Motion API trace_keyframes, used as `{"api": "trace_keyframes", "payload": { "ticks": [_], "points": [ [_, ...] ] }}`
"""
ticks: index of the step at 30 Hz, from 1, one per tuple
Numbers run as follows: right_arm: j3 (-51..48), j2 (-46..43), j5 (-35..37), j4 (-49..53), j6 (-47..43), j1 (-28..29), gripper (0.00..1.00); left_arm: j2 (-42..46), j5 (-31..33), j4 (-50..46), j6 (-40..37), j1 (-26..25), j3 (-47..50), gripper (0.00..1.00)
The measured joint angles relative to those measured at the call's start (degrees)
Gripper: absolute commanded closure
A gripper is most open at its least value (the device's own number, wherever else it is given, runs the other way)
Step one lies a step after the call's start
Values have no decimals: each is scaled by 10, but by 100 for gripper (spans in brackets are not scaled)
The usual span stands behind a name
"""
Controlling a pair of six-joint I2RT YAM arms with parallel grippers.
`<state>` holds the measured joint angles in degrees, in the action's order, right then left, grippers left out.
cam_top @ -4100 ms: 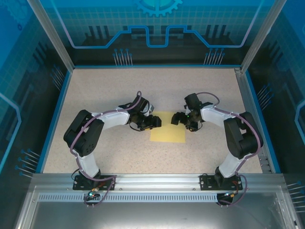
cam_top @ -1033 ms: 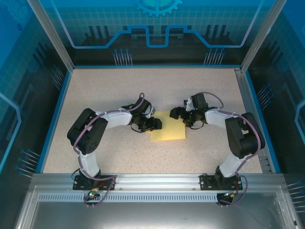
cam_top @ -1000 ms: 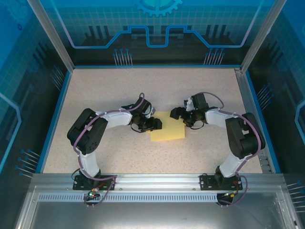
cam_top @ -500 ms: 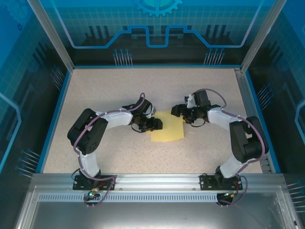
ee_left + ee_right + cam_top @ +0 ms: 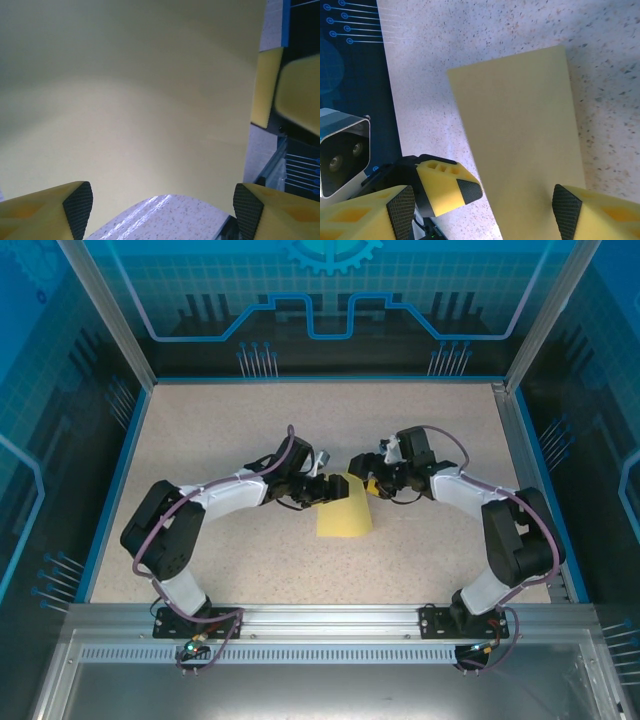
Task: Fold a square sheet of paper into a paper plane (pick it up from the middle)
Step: First fold in half a square sheet of paper at the center of the table.
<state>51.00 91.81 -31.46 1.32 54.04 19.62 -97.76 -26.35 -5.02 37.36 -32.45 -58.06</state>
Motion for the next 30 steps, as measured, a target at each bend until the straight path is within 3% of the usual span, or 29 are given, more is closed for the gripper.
{"api": "trace_keyframes", "payload": {
  "ticks": [19,30],
  "points": [
    [-27,14,17,-75,95,20,21,0,-34,150,121,0,69,16],
    [-34,24,26,-101,132,30,19,-1,-42,176,134,0,71,15]
  ]
}}
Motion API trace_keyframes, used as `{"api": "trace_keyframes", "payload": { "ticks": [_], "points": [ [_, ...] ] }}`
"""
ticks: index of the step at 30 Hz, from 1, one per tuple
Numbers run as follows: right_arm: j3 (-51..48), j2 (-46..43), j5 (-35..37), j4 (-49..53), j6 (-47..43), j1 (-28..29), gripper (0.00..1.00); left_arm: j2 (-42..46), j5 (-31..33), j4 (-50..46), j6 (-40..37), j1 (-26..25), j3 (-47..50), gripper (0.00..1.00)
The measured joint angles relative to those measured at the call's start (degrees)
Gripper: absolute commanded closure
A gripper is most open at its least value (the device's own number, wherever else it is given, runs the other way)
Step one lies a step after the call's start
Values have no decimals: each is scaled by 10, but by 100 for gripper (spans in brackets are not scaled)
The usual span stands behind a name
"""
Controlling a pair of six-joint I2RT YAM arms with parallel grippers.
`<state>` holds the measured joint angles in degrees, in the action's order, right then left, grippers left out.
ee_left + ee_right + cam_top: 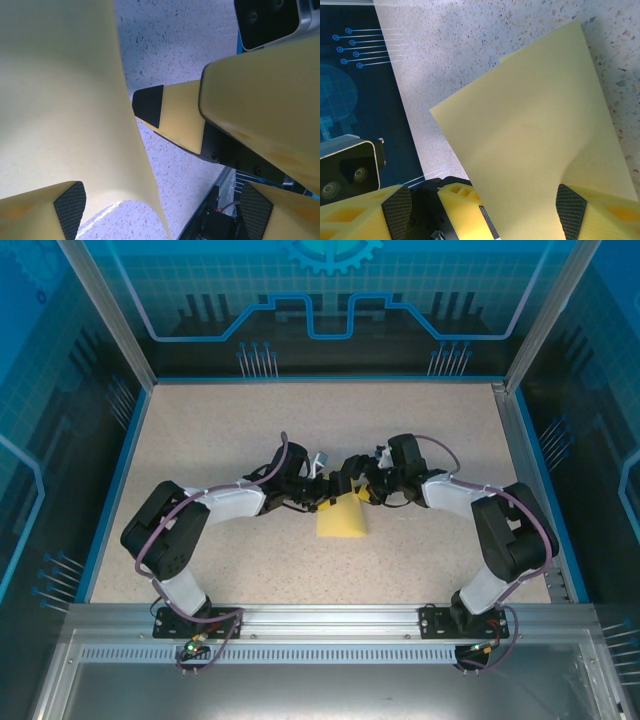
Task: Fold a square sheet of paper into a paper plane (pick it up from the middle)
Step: First fold in half a square sheet of paper at the center of the table.
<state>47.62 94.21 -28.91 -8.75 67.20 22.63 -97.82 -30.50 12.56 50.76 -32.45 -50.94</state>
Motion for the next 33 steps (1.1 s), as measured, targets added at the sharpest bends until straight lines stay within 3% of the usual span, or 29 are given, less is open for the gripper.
{"api": "trace_keyframes", "payload": {
  "ticks": [12,20,33],
  "points": [
    [0,5,3,-9,14,4,18,-8,-7,0,0,-2,0,16],
    [0,10,4,-16,23,6,18,-21,-9,-3,1,-4,0,41],
    [0,19,15,-21,26,6,18,-46,-9,-4,0,-8,-5,64]
  ]
}}
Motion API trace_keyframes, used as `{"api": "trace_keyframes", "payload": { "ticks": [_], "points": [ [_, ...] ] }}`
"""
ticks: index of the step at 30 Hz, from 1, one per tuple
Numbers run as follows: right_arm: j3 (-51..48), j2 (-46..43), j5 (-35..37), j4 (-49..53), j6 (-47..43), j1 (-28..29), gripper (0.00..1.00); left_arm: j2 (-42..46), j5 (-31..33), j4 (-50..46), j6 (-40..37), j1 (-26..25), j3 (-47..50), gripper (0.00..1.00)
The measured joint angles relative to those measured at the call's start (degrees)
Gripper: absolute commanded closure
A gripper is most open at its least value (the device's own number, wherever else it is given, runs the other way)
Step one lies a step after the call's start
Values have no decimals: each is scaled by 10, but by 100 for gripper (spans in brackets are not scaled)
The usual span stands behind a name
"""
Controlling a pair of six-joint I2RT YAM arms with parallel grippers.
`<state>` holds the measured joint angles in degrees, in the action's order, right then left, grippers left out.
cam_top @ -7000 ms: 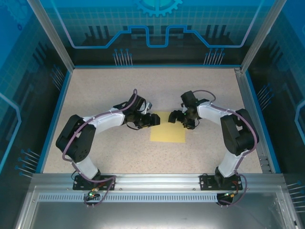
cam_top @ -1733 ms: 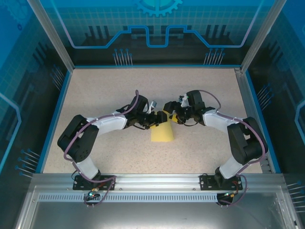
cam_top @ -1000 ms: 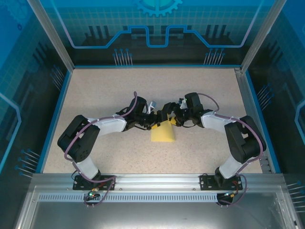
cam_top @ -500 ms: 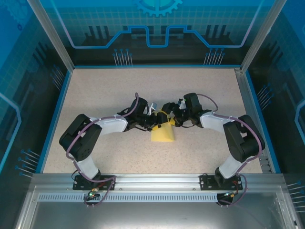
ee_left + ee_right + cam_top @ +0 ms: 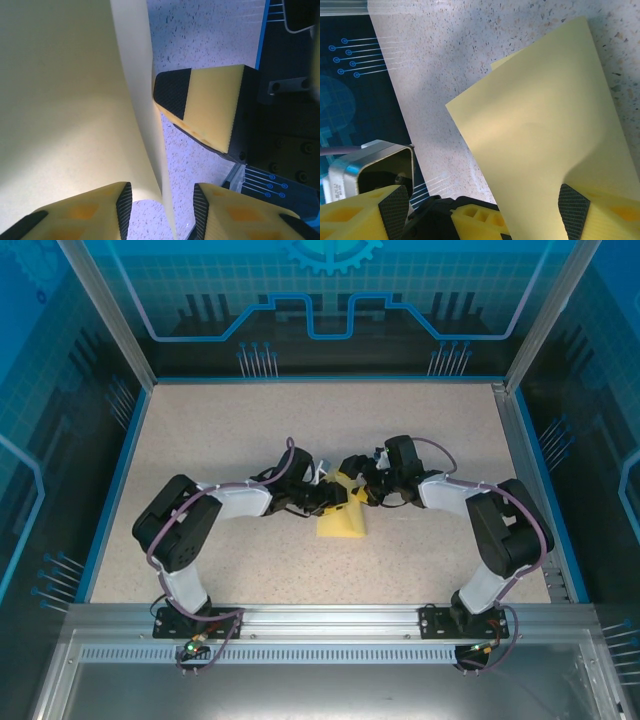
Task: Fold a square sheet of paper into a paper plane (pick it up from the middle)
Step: First fold in half a square sheet of paper at the center of the table.
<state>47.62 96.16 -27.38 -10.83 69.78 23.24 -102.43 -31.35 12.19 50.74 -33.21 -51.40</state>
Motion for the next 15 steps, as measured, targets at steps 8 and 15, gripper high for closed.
{"api": "trace_keyframes", "payload": {
  "ticks": [8,15],
  "points": [
    [0,0,2,-3,5,0,18,-16,0,13,8,-5,0,84],
    [0,0,4,1,1,-1,16,-17,3,16,5,-5,0,92]
  ]
}}
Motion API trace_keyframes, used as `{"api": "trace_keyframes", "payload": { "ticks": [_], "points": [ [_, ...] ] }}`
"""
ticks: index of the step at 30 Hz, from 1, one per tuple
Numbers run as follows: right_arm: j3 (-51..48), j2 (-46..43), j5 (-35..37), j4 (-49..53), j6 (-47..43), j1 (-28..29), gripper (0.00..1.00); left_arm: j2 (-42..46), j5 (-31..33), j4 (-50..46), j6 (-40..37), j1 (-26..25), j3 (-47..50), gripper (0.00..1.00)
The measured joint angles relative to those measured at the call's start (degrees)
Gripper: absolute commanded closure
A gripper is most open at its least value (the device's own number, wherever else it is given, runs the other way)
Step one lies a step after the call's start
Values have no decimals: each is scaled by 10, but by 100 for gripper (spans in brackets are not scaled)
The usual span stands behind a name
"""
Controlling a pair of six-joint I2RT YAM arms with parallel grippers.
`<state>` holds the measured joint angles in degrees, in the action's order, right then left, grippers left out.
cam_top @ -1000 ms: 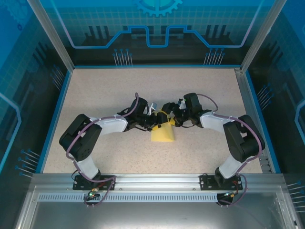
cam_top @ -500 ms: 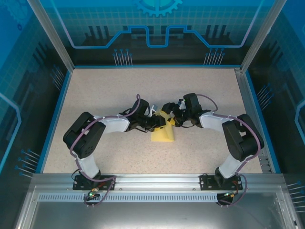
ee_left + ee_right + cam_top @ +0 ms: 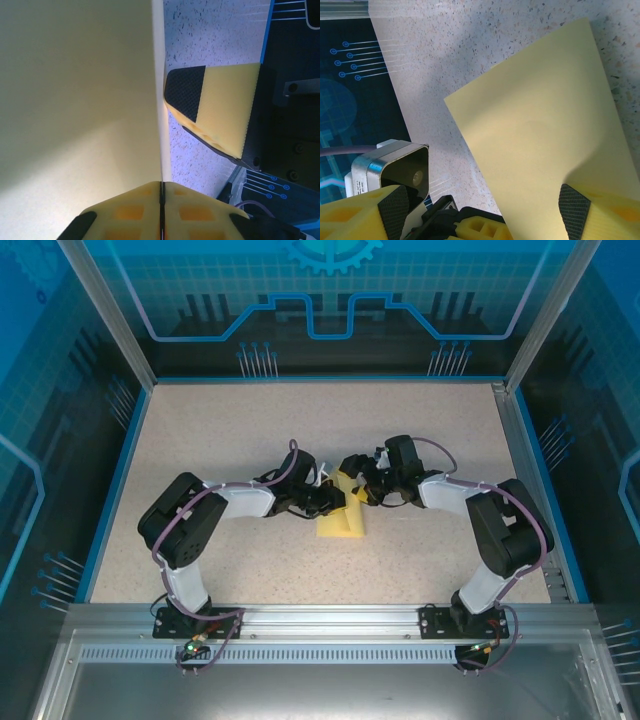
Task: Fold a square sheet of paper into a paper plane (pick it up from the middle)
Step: First fold in half a square sheet of paper at the center of the table.
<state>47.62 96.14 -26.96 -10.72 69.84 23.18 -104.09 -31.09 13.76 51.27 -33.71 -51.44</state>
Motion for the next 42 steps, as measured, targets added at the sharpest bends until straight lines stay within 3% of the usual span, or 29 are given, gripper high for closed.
{"api": "trace_keyframes", "payload": {
  "ticks": [8,19,22,34,42],
  "points": [
    [-2,-52,17,82,-78,-19,10,1,-3,-49,-38,22,-16,91],
    [-2,-111,37,158,-200,-17,10,0,-39,-106,-89,79,-30,88],
    [-1,-111,45,173,-222,-13,14,0,-43,-111,-95,82,-30,87],
    [102,38,29,221,-277,10,26,0,-43,-112,-92,82,-8,86],
    [110,81,15,231,-298,12,34,0,-41,-118,-92,88,2,85]
  ]
}}
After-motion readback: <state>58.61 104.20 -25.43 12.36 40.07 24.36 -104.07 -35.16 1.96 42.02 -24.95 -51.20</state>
